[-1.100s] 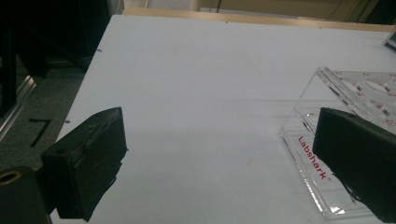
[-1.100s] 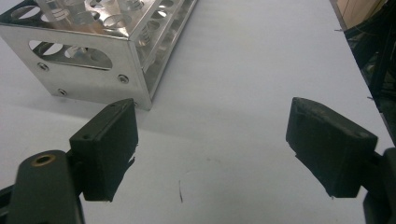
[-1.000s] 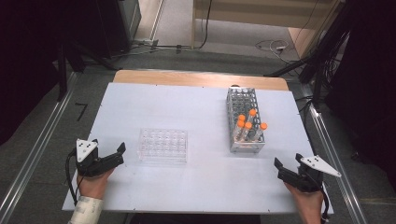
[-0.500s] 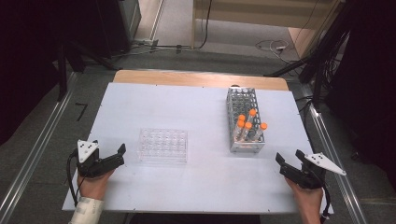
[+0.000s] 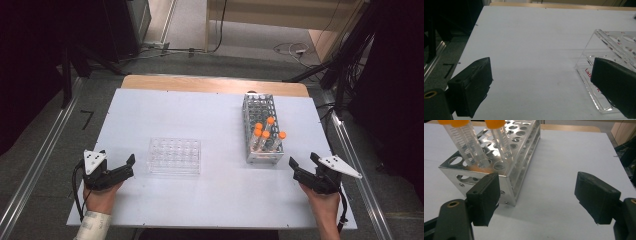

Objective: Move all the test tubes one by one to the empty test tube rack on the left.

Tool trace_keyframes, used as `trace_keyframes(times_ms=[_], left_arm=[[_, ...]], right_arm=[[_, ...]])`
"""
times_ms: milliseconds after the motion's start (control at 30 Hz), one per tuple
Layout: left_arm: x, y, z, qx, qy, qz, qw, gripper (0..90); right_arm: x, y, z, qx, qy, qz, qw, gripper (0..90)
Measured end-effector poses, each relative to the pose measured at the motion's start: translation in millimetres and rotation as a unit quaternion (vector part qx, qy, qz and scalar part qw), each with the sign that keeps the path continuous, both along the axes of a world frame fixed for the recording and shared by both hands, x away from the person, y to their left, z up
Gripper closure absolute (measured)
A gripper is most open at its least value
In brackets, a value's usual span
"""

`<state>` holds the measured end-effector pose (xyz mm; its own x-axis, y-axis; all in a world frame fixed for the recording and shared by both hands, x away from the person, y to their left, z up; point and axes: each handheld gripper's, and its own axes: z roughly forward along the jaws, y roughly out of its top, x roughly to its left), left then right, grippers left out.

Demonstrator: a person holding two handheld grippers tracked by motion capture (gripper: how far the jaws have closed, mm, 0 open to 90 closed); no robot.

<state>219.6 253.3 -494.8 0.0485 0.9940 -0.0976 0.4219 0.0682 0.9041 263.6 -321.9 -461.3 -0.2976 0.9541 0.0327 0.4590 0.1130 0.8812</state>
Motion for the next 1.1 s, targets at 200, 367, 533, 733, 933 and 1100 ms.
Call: trace_keyframes(times_ms=[200, 367, 533, 733, 933, 1100], left_arm=[[-0.1, 0.7, 0.0, 0.0, -0.001, 0.001, 1.0, 4.1], [0.6, 0.0, -0.7, -0.001, 0.0, 0.001, 1.0, 4.1], [0.5, 0.5, -0.6, -0.001, 0.0, 0.001, 1.0, 4.1], [-0.5, 0.0, 0.3, -0.002, -0.005, 0.003, 1.0, 4.6], [-0.3, 0.0, 0.1, -0.003, -0.004, 0.001, 1.0, 4.7], [-0.2, -0.6, 0.0, -0.003, -0.005, 0.001, 1.0, 4.7]], right_arm=[[4.0, 7.4, 3.2, 0.0, -0.004, 0.01, 0.9999, 20.2], [8.6, 13.7, 4.1, -0.002, -0.005, 0.02, 0.9998, 20.9], [12.5, 19.3, 5.9, -0.005, -0.007, 0.025, 0.9997, 21.5], [18.6, 24.8, 5.6, -0.006, -0.007, 0.027, 0.9996, 22.0], [24.8, 29.3, 5.0, -0.014, -0.008, 0.027, 0.9995, 24.9], [31.5, 33.7, 6.0, -0.013, -0.012, 0.035, 0.9992, 32.3]])
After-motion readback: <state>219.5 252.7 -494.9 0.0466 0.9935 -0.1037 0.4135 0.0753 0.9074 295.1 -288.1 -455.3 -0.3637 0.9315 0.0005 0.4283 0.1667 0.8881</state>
